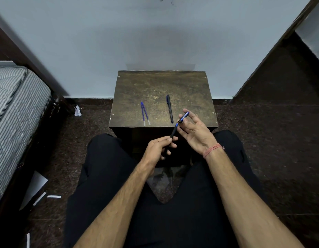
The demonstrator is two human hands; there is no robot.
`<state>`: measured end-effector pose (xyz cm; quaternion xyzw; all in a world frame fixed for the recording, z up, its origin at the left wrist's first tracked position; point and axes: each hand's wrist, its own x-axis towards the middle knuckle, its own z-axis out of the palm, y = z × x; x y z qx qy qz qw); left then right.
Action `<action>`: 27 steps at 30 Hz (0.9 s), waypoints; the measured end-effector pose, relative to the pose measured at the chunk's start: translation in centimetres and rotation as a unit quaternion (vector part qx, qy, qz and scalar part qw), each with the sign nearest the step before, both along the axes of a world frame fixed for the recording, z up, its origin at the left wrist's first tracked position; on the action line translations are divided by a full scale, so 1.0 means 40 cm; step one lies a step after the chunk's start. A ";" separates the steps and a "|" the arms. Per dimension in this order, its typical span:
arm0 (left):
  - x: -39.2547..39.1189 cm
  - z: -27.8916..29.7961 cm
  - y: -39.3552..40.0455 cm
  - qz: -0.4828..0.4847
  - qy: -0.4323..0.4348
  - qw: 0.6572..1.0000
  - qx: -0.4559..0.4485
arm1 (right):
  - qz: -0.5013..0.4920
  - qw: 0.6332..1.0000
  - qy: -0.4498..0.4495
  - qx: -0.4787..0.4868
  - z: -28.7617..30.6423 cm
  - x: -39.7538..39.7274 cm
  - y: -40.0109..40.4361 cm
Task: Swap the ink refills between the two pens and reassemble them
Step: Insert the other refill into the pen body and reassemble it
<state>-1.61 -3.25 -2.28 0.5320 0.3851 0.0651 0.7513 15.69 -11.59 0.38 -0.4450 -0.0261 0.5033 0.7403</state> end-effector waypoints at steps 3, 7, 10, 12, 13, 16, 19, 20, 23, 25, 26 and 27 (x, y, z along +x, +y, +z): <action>-0.001 -0.008 0.003 -0.001 0.003 1.000 -0.003 | 0.021 1.000 -0.011 -0.012 -0.001 -0.004 0.001; 0.000 -0.015 0.005 0.000 0.002 1.000 -0.008 | 0.026 0.999 -0.019 -0.017 -0.003 -0.007 -0.002; 0.000 -0.015 0.004 -0.002 0.002 1.000 -0.005 | 0.017 1.000 -0.016 -0.011 -0.004 -0.001 -0.005; 0.000 -0.013 0.002 0.001 -0.001 1.000 -0.005 | 0.029 0.999 -0.020 -0.011 -0.005 -0.001 -0.006; 0.001 -0.012 0.002 0.002 -0.005 1.000 -0.007 | 0.039 0.999 -0.026 -0.016 -0.006 -0.003 -0.006; 0.003 -0.009 0.002 0.006 -0.017 1.000 -0.007 | 0.070 0.995 -0.054 -0.037 -0.011 -0.015 -0.003; 0.004 -0.008 0.001 0.013 -0.023 1.000 -0.008 | 0.089 0.992 -0.081 -0.044 -0.017 -0.029 0.002; 0.004 -0.008 -0.001 0.016 -0.026 0.999 -0.011 | 0.088 0.991 -0.090 -0.046 -0.017 -0.032 0.003; 0.006 -0.005 -0.003 0.023 -0.036 0.999 -0.025 | 0.080 0.988 -0.123 -0.057 -0.021 -0.044 0.007; 0.005 -0.005 -0.004 0.028 -0.034 0.998 -0.034 | 0.081 0.986 -0.130 -0.060 -0.025 -0.058 0.011; 0.005 -0.006 -0.005 0.032 -0.033 0.998 -0.037 | 0.083 0.987 -0.127 -0.059 -0.028 -0.066 0.015; 0.004 -0.008 -0.005 0.039 -0.033 0.998 -0.040 | 0.085 0.987 -0.124 -0.059 -0.030 -0.074 0.019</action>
